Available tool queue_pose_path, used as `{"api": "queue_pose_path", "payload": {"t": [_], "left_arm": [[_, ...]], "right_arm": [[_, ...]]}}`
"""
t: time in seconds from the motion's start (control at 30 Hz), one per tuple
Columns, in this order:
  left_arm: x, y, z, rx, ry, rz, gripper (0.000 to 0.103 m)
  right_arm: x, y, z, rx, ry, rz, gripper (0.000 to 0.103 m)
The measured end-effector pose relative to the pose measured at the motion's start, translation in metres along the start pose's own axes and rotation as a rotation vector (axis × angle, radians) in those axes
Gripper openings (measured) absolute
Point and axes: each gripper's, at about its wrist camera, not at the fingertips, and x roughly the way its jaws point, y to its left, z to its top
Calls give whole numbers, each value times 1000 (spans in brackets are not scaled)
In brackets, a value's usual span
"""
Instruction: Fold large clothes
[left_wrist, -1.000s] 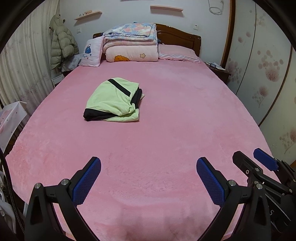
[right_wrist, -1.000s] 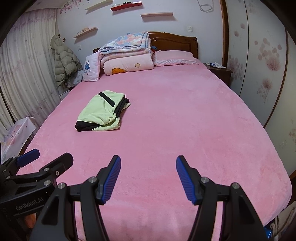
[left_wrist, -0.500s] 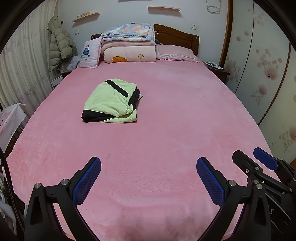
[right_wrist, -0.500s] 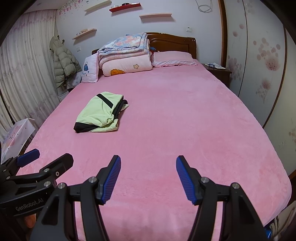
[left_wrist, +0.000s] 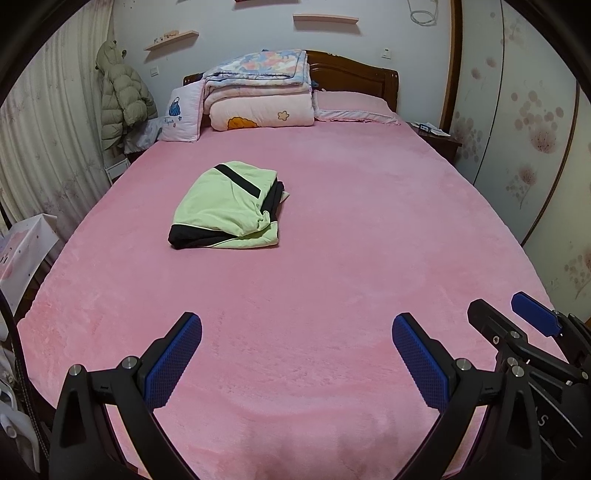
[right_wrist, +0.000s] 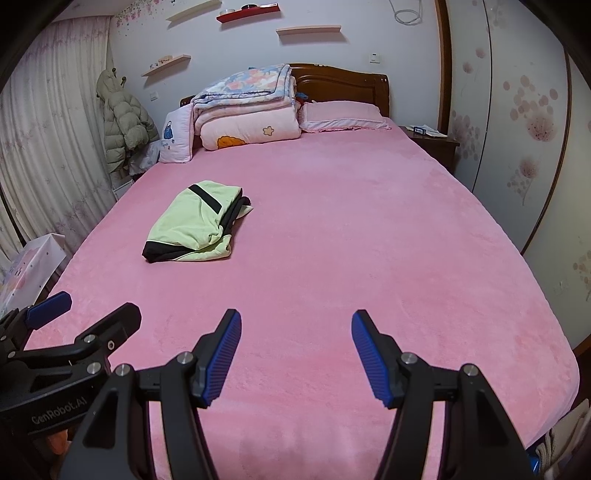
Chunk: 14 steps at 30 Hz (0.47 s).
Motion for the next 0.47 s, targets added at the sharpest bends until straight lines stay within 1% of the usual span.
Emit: {"api": "queue_pose_path", "payload": {"t": [0.47], "left_arm": [[0,1,-3,-9,18,-9,102]], "right_arm": [[2,-1,-2,3,6,0,62]]}}
